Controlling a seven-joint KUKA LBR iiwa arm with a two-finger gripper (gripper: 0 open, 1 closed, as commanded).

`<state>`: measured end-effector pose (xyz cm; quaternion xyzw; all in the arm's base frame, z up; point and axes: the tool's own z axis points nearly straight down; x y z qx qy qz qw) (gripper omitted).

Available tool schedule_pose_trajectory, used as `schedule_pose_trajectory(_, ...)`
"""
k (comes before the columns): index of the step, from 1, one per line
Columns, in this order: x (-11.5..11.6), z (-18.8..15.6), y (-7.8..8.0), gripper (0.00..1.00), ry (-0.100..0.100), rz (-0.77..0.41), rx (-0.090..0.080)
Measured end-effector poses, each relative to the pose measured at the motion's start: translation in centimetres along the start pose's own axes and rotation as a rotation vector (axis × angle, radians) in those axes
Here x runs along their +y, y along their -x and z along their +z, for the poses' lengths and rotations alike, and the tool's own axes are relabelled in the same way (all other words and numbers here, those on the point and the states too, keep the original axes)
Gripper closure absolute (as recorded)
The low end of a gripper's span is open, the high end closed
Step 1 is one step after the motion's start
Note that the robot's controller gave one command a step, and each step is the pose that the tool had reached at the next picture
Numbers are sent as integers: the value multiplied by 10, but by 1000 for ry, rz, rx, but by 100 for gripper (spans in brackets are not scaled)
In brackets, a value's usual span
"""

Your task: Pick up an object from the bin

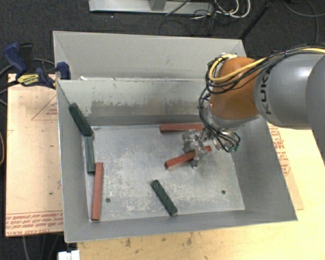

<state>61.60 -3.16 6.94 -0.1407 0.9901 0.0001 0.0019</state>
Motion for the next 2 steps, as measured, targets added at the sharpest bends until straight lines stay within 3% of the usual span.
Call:
schedule_pose_trajectory(1,0,-119,3,100,-3,1,-8)
schedule_pose_trajectory(2,0,-122,4,100,0,2,0)
